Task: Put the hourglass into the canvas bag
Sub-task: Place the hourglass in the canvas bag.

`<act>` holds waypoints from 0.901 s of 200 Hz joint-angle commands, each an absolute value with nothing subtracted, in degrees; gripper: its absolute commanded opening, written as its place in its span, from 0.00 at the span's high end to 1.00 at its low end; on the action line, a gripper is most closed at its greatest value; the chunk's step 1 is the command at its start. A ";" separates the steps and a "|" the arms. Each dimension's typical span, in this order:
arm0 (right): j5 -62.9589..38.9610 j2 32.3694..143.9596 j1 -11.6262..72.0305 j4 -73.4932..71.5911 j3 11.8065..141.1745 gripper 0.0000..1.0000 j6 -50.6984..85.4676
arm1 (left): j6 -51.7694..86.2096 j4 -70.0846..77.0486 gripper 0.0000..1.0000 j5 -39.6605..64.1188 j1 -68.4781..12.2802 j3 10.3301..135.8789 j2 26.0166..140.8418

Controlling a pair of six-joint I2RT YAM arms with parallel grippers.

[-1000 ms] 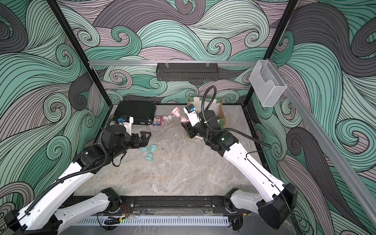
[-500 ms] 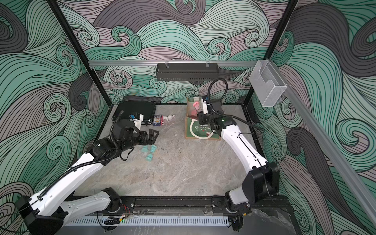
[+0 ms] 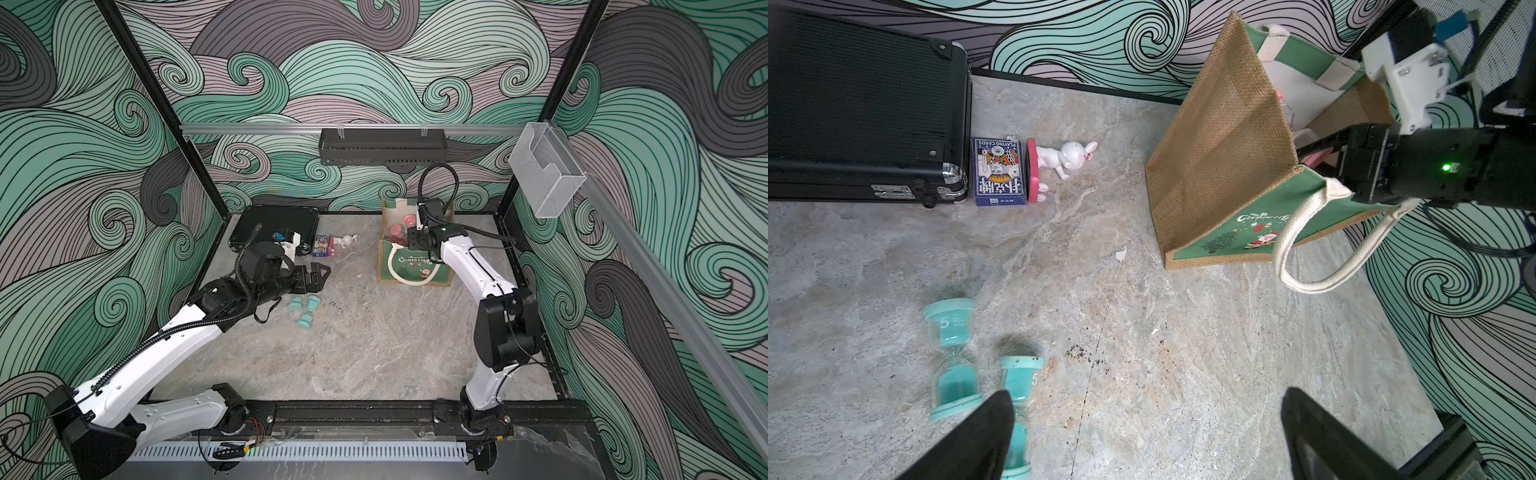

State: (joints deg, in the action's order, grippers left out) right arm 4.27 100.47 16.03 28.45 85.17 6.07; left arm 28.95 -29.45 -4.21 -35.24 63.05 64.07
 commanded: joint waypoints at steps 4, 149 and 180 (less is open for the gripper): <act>6.26 102.30 15.73 28.44 85.68 0.85 6.70 | 29.07 -28.12 0.01 -4.34 -34.72 63.02 64.26; 3.84 94.82 15.74 30.62 87.70 0.35 8.17 | 28.93 -28.24 0.01 -6.68 -34.63 63.46 64.07; 1.84 90.77 15.77 31.51 88.24 0.22 9.05 | 28.92 -28.48 0.01 -6.68 -34.61 63.73 63.90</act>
State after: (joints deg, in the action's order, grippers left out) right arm 3.66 94.80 16.03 30.48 86.08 8.10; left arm 28.95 -28.71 -5.63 -34.98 63.00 64.18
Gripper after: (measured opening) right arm 0.738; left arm 0.986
